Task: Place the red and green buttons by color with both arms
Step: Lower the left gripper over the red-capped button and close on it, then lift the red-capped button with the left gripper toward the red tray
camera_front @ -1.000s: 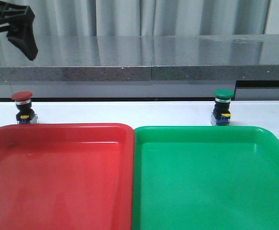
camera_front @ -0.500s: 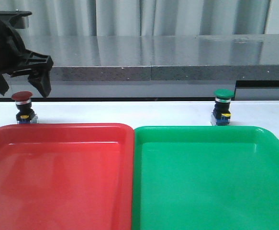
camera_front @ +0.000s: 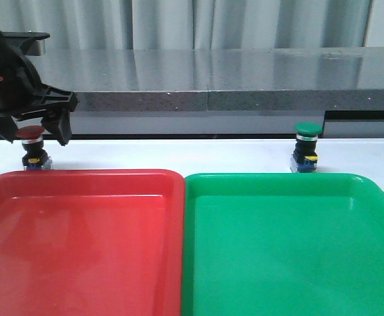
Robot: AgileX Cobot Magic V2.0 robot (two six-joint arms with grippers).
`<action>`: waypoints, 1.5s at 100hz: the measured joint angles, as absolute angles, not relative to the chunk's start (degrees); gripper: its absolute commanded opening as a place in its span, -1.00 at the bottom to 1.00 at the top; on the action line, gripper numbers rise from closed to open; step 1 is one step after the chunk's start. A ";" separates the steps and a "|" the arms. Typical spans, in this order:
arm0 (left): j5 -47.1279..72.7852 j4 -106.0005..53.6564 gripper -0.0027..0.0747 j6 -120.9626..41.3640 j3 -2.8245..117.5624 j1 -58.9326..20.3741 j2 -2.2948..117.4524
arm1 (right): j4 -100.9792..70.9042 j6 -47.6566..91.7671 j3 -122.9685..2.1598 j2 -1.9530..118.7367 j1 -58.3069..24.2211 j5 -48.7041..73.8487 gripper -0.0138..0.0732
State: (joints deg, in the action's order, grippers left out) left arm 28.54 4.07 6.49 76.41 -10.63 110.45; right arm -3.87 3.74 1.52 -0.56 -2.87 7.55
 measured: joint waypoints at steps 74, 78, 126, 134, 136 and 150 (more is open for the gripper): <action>28.12 2.17 -0.59 6.49 76.41 -10.63 107.30 | -3.87 3.74 1.52 -0.56 -2.87 7.55 -0.84; 28.56 0.95 -0.59 6.49 76.41 -10.63 106.20 | -3.87 3.74 1.52 -0.56 -2.87 7.55 -0.84; 29.04 -8.32 -0.59 6.49 65.81 -14.18 90.62 | -3.87 3.74 1.52 -0.56 -2.87 7.55 -0.84; 26.81 -10.30 -0.59 6.49 61.77 -15.85 88.81 | -3.87 3.74 1.52 -0.56 -2.87 7.55 -0.84; 26.38 -10.54 -0.59 6.49 61.12 -16.15 88.58 | -3.87 3.74 1.52 -0.56 -2.87 7.55 -0.84; 24.05 -11.69 -0.59 6.49 56.53 -19.23 87.52 | -3.87 3.74 1.52 -0.56 -2.87 7.55 -0.84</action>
State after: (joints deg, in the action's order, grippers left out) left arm 24.05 -11.69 6.49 56.53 -19.23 87.52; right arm -3.87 3.74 1.52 -0.56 -2.87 7.55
